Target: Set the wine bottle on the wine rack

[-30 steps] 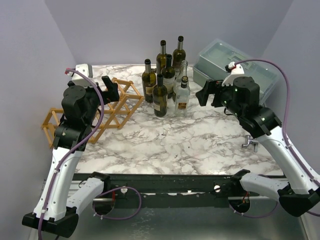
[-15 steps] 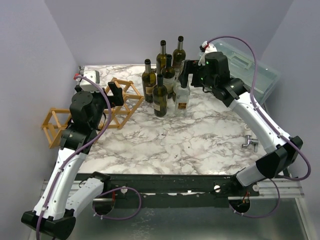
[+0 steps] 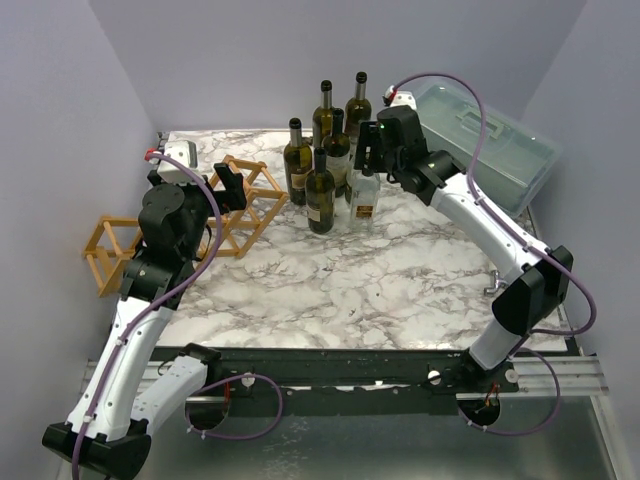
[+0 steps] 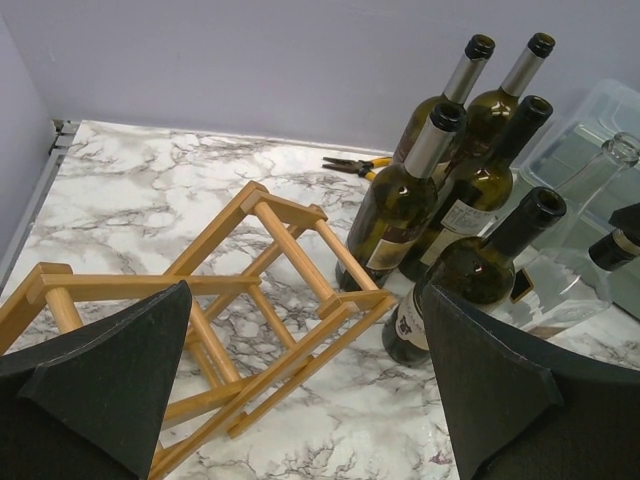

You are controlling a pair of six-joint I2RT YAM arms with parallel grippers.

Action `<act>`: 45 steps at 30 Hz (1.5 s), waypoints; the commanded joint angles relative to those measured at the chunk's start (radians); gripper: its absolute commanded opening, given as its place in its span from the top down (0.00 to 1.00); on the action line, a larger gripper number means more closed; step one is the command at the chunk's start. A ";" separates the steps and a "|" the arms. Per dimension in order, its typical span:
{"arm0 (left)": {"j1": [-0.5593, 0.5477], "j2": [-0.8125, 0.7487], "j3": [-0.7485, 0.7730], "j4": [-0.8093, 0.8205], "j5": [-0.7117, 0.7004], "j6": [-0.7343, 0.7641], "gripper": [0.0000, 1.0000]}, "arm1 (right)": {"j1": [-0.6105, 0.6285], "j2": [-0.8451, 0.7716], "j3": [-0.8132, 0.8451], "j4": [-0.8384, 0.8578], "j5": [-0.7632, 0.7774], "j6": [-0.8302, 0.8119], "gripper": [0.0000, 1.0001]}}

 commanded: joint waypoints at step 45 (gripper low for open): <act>-0.011 0.035 -0.050 0.068 0.076 0.004 0.01 | 0.040 -0.103 -0.315 0.191 0.144 0.008 0.99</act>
